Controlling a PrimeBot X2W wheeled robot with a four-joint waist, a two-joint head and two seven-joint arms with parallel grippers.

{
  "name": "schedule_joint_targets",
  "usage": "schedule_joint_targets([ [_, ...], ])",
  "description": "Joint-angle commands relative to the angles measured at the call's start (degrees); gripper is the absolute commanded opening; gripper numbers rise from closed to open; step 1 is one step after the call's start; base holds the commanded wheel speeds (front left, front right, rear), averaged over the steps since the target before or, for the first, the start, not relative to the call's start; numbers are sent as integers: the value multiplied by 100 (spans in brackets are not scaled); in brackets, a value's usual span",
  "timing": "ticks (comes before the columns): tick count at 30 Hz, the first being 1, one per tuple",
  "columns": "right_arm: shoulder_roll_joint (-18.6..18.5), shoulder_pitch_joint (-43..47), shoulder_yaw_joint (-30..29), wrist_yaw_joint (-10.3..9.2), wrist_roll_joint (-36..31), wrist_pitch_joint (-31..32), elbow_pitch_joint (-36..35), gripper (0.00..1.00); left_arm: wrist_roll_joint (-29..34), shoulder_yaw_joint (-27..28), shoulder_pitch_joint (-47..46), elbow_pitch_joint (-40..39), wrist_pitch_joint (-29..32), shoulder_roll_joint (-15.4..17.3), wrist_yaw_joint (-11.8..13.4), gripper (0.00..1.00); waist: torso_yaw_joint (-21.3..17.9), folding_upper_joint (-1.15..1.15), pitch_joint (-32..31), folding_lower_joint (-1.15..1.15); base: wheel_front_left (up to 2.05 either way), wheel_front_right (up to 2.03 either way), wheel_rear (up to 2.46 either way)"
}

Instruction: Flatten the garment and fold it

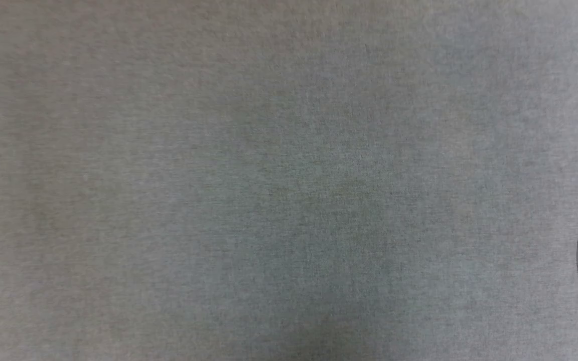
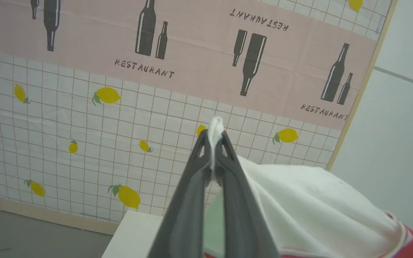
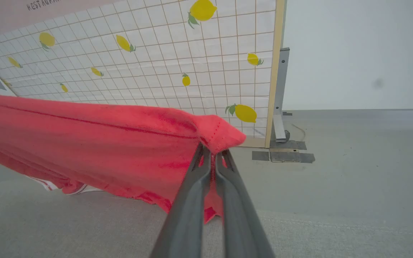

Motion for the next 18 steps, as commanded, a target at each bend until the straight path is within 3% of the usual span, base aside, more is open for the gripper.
schedule_joint_targets([
  [1,-125,390,80,-11,177,-86,-103,0,-134,-12,322,-44,-54,-57,-48,0,181,0,-432,-1,0,0,0],
  [6,-311,1947,281,-11,891,-174,-457,0,-569,-127,1626,-334,-63,-348,-101,0,340,0,-1175,-1,0,0,0],
  [12,-512,3906,404,-11,1303,-257,-1017,0,-1074,-131,3604,-1087,-42,-614,-99,0,482,0,-1925,-1,0,0,0],
  [13,-483,4490,356,-11,1410,-261,-1112,0,-1184,-142,4343,-1361,-20,-699,-28,0,491,0,-2146,-1,0,0,0],
  [18,-372,5709,237,-11,1466,-381,-1314,0,-1540,-109,5969,-1991,50,-1002,274,0,545,0,-2557,-1,0,0,0],
])
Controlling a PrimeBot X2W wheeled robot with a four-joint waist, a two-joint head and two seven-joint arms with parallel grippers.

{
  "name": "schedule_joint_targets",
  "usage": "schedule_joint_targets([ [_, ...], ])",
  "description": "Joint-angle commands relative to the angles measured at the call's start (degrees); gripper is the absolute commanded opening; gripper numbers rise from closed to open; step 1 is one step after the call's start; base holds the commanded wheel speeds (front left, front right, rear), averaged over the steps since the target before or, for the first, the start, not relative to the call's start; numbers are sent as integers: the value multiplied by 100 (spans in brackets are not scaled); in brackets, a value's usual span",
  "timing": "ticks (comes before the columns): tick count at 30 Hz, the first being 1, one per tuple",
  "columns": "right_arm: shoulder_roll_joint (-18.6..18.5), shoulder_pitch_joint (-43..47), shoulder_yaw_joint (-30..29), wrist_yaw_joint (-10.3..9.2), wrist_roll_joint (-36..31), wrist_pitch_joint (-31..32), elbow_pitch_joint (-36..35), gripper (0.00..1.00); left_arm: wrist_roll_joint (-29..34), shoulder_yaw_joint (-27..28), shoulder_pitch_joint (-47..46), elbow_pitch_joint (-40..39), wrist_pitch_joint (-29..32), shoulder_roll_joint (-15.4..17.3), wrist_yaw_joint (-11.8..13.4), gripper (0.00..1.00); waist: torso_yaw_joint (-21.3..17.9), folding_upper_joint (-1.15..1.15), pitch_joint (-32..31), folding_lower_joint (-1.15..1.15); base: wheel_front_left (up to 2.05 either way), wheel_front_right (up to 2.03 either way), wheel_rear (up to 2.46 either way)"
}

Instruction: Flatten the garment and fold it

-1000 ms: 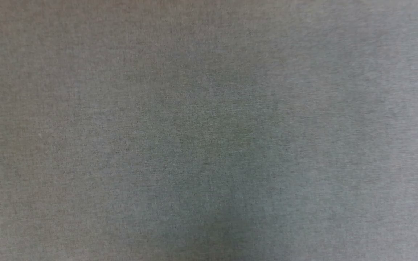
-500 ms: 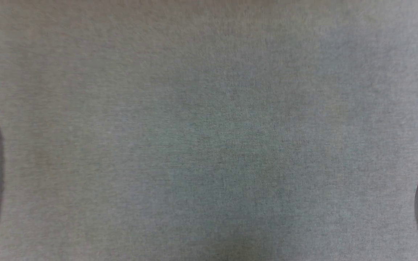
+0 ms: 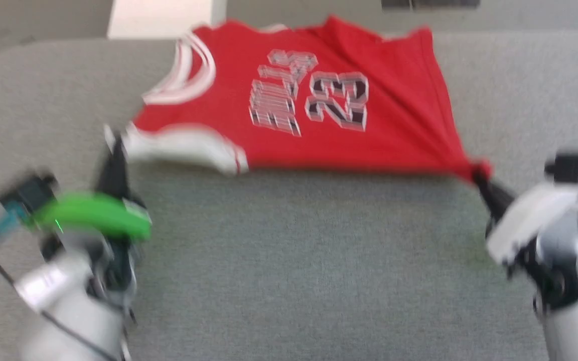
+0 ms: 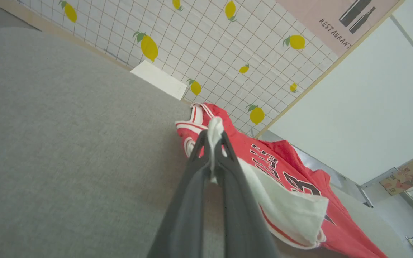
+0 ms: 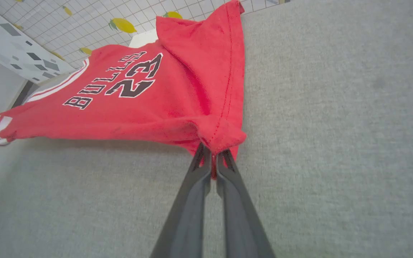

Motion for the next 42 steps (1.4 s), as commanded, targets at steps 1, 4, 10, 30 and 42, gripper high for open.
schedule_joint_targets([
  [1,15,278,-37,-8,9,-68,-77,0,-87,-15,346,-134,40,-43,91,0,183,0,-635,1,0,0,0],
  [4,84,836,-150,-8,-5,-152,-185,0,-251,-28,1133,-400,193,-89,251,0,154,0,-836,1,0,0,0],
  [10,142,1785,-419,-8,-191,-263,-509,0,-255,-187,2570,-942,729,136,859,0,112,0,-1176,1,0,0,0],
  [30,185,2836,-660,-8,-491,924,-1437,0,-81,-288,3839,-2594,1434,704,1751,0,-74,0,-1353,1,0,0,0],
  [42,179,1558,-426,-8,-1142,1820,-1423,0,415,-571,1827,-2390,1329,745,1146,0,-32,0,-310,1,0,0,0],
])
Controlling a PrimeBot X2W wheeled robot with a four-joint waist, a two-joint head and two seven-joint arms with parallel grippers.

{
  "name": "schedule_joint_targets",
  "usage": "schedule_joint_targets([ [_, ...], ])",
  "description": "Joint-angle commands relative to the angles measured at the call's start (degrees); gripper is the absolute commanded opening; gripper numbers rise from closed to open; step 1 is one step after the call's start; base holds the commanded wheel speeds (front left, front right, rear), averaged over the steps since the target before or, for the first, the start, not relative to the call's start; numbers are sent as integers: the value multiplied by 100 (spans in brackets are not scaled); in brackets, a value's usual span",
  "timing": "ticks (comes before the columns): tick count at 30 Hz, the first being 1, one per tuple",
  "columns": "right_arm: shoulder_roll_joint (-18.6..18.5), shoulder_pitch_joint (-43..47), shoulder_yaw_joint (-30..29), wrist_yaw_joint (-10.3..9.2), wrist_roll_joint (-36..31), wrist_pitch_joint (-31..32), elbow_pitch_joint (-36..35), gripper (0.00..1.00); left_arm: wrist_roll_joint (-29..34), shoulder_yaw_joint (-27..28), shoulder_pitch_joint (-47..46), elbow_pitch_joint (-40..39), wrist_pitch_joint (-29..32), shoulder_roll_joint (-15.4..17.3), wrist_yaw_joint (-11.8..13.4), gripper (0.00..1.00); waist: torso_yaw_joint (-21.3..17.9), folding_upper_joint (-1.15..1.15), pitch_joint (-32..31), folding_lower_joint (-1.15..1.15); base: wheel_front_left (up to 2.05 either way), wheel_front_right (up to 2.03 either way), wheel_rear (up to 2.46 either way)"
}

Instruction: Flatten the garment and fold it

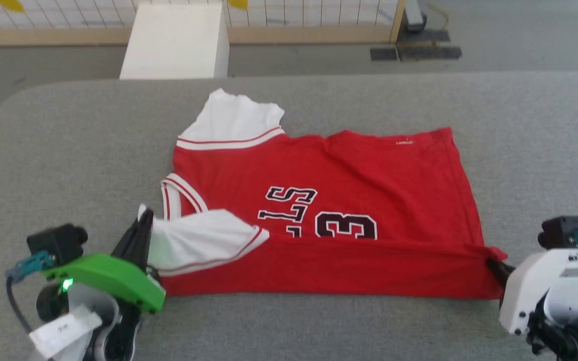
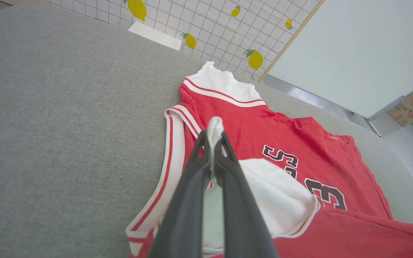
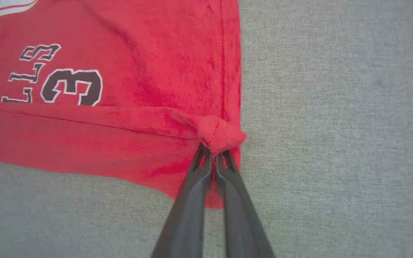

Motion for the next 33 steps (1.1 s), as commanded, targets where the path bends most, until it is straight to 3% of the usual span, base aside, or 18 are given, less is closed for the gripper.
schedule_joint_targets([
  [1,7,-176,16,-9,-77,84,5,0,134,-53,-260,140,-86,-32,-105,0,48,0,462,0,0,0,0],
  [5,54,-488,3,-9,-235,338,37,0,208,-153,-739,579,-233,-166,-326,0,78,0,821,0,0,0,0],
  [17,16,-1060,326,-9,-477,670,339,0,188,-211,-1352,1652,-430,-349,-627,0,143,0,1372,0,0,0,0],
  [18,25,-1072,319,-9,-459,673,328,34,137,-206,-1380,1705,-424,-379,-669,47,157,0,1367,0,0,0,0],
  [19,32,-1077,302,-9,-444,665,314,100,144,-204,-1412,1740,-445,-380,-679,100,167,0,1349,0,0,0,0],
  [27,95,-909,-78,-9,-136,603,-30,100,331,-238,-1418,1773,-471,-232,-532,100,239,0,833,0,0,0,0],
  [33,202,-544,-604,-9,6,640,-657,100,521,-358,-1025,1228,185,145,38,100,309,0,322,0,0,0,0],
])
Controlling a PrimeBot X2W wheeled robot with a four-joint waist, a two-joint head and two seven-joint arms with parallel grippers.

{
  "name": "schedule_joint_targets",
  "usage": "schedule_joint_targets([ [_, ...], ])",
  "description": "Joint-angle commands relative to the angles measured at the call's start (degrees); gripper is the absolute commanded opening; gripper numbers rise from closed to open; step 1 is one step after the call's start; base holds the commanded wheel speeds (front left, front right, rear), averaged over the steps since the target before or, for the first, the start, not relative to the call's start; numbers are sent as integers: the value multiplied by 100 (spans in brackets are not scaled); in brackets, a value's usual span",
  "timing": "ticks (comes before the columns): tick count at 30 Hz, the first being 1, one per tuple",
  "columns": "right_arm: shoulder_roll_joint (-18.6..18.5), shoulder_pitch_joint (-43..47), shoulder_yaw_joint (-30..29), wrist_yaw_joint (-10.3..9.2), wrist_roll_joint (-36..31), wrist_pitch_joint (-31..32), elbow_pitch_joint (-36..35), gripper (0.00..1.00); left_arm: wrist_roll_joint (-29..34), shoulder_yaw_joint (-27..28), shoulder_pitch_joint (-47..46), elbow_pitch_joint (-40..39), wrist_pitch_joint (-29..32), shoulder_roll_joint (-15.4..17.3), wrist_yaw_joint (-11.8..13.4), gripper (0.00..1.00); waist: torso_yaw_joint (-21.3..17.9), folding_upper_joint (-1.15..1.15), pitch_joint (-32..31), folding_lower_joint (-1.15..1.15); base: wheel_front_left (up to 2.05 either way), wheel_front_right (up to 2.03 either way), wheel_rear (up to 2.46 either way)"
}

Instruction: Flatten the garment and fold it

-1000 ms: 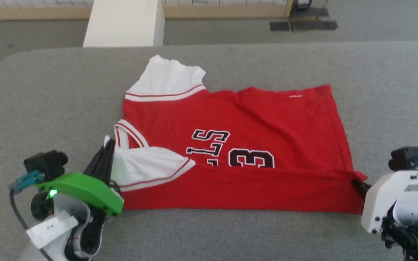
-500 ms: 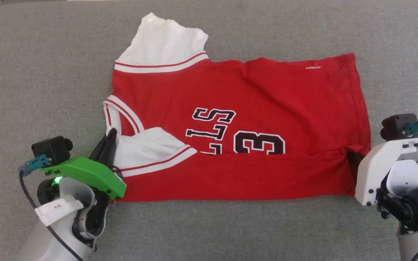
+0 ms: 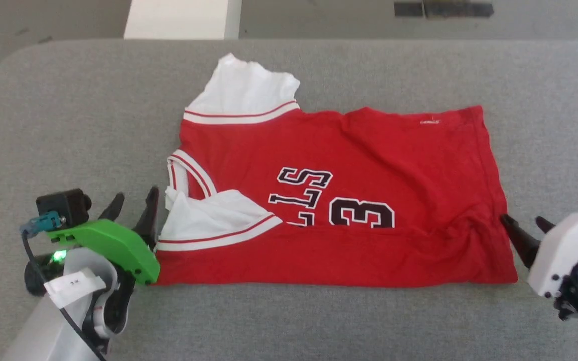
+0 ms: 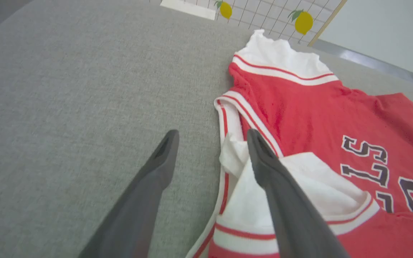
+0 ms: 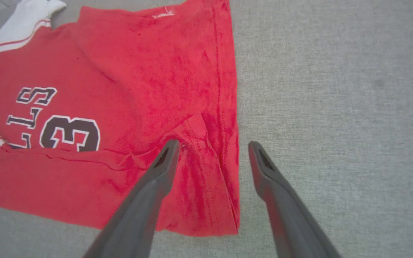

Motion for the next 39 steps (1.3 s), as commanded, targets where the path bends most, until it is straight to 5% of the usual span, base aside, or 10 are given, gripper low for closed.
schedule_joint_targets([
  [1,54,136,-110,-8,65,37,-175,100,75,-64,210,-194,293,150,184,100,76,0,-370,0,0,0,0],
  [5,158,379,-373,-8,109,156,-492,100,66,-342,634,-778,1364,465,651,100,66,0,-483,0,0,0,0],
  [11,245,556,-537,-8,114,221,-678,100,4,-765,867,-1297,2479,701,912,100,-5,0,-427,0,0,0,0],
  [23,268,549,-248,-8,50,205,-739,100,77,-939,717,-573,2729,619,1062,100,-343,0,-146,0,0,0,0],
  [24,238,575,-204,-8,24,221,-748,100,34,-932,737,-531,2727,598,1044,90,-362,0,-135,0,0,0,0],
  [25,208,601,-163,-8,1,238,-754,100,12,-936,754,-503,2725,592,1022,27,-374,0,-129,0,0,0,0],
  [26,159,642,-105,-8,-44,265,-761,100,-31,-925,779,-475,2714,577,995,0,-385,0,-125,0,0,0,0],
  [39,-105,685,768,-8,-1066,350,-347,100,-216,-692,949,-831,2411,547,995,0,-252,0,41,0,0,0,0],
])
